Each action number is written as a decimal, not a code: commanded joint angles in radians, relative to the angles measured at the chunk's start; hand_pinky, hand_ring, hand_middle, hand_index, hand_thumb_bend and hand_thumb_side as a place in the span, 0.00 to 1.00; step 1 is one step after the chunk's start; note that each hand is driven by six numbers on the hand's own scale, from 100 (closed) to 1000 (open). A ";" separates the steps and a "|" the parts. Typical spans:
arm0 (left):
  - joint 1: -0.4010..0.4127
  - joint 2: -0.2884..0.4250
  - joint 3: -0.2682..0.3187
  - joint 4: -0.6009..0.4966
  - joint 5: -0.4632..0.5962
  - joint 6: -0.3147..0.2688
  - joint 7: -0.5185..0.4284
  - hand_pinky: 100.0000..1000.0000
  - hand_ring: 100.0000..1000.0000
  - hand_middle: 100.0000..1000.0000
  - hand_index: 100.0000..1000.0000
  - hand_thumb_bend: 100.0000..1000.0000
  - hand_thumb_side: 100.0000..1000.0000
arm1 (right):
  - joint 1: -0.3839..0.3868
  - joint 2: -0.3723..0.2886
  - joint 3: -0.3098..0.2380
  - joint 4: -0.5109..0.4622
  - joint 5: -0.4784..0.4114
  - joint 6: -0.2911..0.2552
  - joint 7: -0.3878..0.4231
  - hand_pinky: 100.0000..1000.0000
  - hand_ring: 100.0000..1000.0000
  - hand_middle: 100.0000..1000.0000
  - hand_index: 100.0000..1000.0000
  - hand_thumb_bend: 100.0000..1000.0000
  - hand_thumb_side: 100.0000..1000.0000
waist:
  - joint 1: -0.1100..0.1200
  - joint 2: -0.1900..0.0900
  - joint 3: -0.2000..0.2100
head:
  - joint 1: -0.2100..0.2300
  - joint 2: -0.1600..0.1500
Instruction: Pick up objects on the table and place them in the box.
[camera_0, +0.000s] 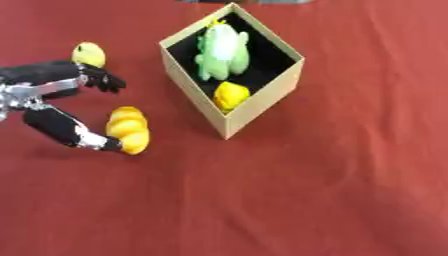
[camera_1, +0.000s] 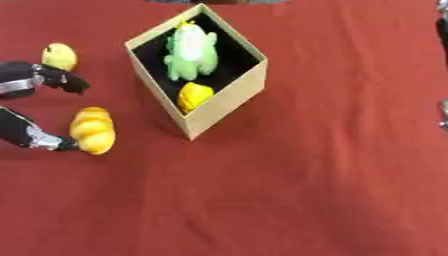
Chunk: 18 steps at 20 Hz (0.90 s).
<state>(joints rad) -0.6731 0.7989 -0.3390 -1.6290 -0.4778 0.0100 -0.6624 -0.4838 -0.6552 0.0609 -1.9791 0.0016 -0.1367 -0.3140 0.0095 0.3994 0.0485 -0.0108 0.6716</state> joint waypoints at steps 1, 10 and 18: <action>-0.007 0.013 -0.003 0.023 -0.017 -0.013 -0.014 0.86 0.83 0.77 0.92 0.55 0.45 | -0.008 -0.012 -0.015 -0.021 0.000 -0.003 -0.006 0.83 0.78 0.73 0.75 0.00 0.77 | 0.000 -0.019 -0.001 | 0.002 -0.011; -0.012 -0.002 -0.024 0.067 -0.088 -0.043 -0.036 0.86 0.84 0.79 0.92 0.55 0.43 | -0.006 -0.007 -0.016 -0.021 -0.002 -0.005 -0.012 0.83 0.77 0.73 0.75 0.00 0.77 | 0.000 -0.015 -0.004 | 0.002 -0.016; -0.022 -0.029 -0.036 0.114 -0.211 -0.080 -0.006 0.85 0.83 0.78 0.91 0.53 0.45 | -0.003 -0.002 -0.017 -0.021 -0.005 -0.005 -0.015 0.83 0.77 0.73 0.75 0.00 0.77 | -0.001 -0.012 -0.008 | 0.001 -0.014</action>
<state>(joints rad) -0.6909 0.7564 -0.3725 -1.5284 -0.6698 -0.0654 -0.6714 -0.4820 -0.6439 0.0557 -1.9791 0.0005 -0.1411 -0.3260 0.0096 0.4018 0.0415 -0.0101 0.6667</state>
